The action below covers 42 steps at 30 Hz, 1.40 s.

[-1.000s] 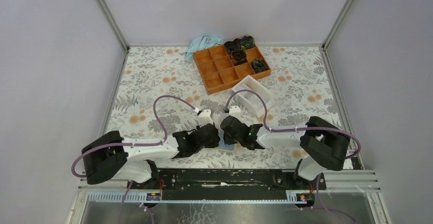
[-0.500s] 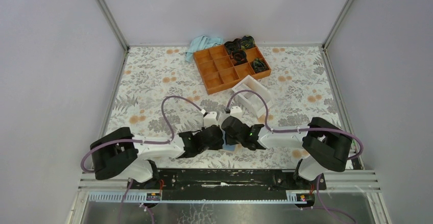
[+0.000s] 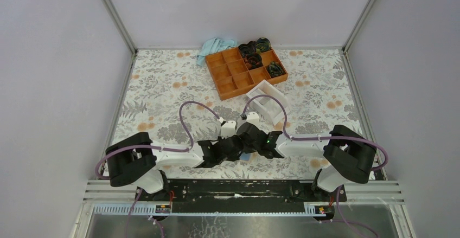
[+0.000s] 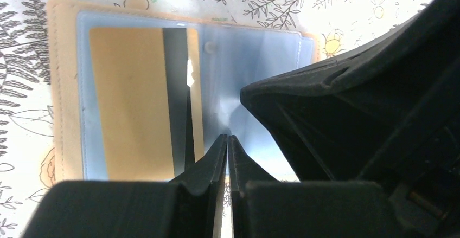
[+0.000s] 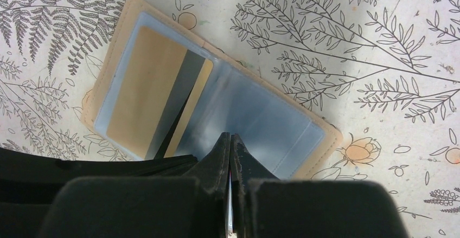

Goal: Put the credit cards into the card holder
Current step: Insert the credit card into the card holder.

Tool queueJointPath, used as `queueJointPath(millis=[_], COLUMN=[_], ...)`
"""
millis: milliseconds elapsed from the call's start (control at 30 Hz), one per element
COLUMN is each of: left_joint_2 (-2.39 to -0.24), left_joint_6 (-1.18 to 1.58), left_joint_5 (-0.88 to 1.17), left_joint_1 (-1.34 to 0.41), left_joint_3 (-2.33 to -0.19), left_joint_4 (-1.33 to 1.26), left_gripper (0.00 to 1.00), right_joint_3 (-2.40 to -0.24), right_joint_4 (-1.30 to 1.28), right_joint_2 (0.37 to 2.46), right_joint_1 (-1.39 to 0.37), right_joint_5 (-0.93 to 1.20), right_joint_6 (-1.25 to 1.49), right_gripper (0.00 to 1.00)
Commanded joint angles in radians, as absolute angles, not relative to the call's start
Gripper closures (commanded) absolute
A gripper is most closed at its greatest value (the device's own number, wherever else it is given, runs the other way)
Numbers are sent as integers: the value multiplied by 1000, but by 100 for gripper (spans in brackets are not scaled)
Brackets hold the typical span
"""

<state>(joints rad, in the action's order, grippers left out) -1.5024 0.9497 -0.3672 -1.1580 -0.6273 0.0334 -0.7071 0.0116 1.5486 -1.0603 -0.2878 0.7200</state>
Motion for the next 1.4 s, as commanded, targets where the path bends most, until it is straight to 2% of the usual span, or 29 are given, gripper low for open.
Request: queueJointPath(millis=[0, 633, 1367], left_joint_2=[-1513, -1470, -1529], left_joint_6=[948, 947, 939], left_joint_5=[-462, -560, -644], left_joint_1=[-1164, -1168, -1170], left_joint_3=[-665, -673, -725], left_joint_4=[116, 121, 138], left_gripper=[90, 92, 92], right_joint_3=[-690, -675, -657], right_joint_4=[-51, -61, -52], right_joint_2=[1539, 1526, 1532], right_joint_1=[-1071, -1071, -1071], right_joint_5=[-318, -304, -275], right_joint_6=[722, 713, 709], right_gripper=[100, 100, 100])
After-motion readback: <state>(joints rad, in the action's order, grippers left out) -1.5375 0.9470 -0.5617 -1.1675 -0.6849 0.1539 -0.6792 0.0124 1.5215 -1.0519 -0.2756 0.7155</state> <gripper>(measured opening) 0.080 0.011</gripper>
